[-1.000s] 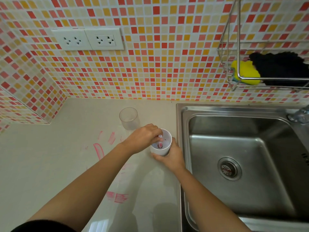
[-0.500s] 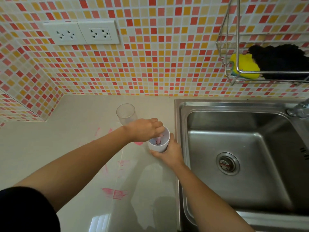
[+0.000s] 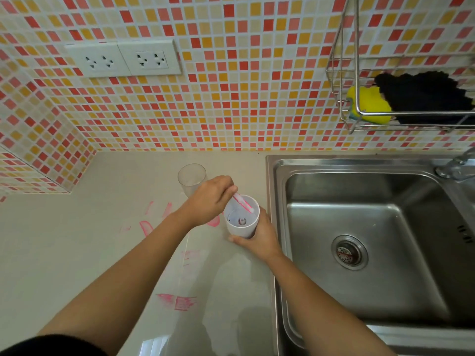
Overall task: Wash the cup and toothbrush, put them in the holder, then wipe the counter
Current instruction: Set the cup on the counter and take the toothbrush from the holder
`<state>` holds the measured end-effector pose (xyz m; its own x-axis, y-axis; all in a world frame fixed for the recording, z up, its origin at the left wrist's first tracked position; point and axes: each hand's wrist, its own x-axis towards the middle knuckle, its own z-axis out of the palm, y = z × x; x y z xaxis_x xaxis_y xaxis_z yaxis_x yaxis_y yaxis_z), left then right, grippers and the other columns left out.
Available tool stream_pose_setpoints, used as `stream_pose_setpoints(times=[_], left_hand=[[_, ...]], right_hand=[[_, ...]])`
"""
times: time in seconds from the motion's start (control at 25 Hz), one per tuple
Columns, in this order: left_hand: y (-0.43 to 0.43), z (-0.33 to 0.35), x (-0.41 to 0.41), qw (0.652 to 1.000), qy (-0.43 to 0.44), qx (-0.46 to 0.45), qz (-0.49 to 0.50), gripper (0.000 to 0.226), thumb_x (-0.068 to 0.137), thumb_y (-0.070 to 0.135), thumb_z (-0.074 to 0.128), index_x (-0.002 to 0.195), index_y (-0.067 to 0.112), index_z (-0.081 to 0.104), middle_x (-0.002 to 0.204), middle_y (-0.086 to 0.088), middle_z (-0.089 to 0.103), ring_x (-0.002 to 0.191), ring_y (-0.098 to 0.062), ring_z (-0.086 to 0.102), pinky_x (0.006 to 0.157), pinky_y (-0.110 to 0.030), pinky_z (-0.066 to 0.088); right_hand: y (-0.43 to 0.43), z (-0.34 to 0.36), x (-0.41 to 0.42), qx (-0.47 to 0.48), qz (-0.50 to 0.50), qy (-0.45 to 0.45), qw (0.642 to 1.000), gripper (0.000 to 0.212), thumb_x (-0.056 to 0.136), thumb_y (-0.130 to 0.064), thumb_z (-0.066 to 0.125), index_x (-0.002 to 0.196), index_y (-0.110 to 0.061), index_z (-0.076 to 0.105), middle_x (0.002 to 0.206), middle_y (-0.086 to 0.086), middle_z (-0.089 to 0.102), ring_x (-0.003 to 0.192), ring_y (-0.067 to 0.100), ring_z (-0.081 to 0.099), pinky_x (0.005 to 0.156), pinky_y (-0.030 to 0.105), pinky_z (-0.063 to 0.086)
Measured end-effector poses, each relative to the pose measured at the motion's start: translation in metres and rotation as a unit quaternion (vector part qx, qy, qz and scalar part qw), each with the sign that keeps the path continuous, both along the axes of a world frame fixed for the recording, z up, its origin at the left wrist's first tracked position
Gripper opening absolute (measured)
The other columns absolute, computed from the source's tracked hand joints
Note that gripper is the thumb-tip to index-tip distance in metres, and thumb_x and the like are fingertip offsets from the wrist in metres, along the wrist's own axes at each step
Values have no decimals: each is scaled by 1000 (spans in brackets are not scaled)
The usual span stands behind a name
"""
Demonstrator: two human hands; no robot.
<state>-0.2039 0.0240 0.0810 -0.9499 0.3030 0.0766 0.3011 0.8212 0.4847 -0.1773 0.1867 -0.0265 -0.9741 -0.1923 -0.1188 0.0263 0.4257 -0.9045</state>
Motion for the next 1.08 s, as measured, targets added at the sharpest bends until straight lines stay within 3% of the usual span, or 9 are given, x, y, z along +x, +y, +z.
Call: stream_pose_setpoints(times=[0.12,0.2,0.28,0.36,0.44,0.56,0.72,0.88,1.08], left_hand=[[6,-1,18,978,-38,171,111,22,99,22,42,88,9,56,83,-8,64,79,-21,64,71,-32,53],[18,3,30,949,-44,268,161,19,99,21,43,89,12,56,78,-4,62,76,-18,64,67,-27,54],[36,5,41,922,-44,335,188,18,99,22,43,94,12,57,75,0,60,72,-14,62,63,-23,52],[58,2,46,897,-65,386,208,19,98,23,44,97,13,60,74,1,59,69,-11,59,63,-19,49],[89,0,52,868,-102,436,214,18,97,21,46,96,14,62,74,0,59,68,-11,57,64,-18,49],[136,-4,61,856,-137,454,207,19,97,19,48,84,16,62,67,-1,57,64,-11,54,66,-23,49],[180,-13,56,876,-149,424,173,23,96,22,50,75,19,61,62,1,58,63,-15,55,69,-34,48],[226,-6,45,878,-138,420,184,21,95,24,51,78,19,61,65,0,60,65,-15,57,69,-32,49],[254,1,40,885,-103,404,210,18,95,28,49,85,20,62,70,2,62,70,-12,61,71,-27,50]], right_hand=[[11,5,-5,70,30,-3,997,105,59,-25,82,144,-11,23,147,5,34,136,21,34,114,28,28],[30,13,0,120,26,-13,992,94,73,-1,64,149,-7,10,156,8,17,144,22,17,110,16,10],[58,15,8,134,-22,11,991,79,79,5,54,148,-7,17,154,9,23,143,22,21,108,16,13],[83,20,20,122,-80,68,987,55,85,1,52,139,-4,39,141,14,45,132,26,42,106,18,25],[111,26,33,95,-152,116,977,29,91,-5,52,119,-6,60,106,14,68,98,28,64,86,21,43],[152,50,49,66,-263,153,950,16,94,-21,52,93,-17,67,67,2,64,60,19,58,59,26,42],[197,112,39,-24,-332,288,898,30,93,-36,38,84,-19,62,62,4,59,54,16,50,53,28,39],[237,221,-23,13,-249,441,862,23,96,-23,43,91,-8,60,80,0,56,69,4,48,66,10,39],[229,281,-132,240,23,227,944,43,88,-34,61,125,-11,55,121,5,61,110,18,57,96,32,46]])
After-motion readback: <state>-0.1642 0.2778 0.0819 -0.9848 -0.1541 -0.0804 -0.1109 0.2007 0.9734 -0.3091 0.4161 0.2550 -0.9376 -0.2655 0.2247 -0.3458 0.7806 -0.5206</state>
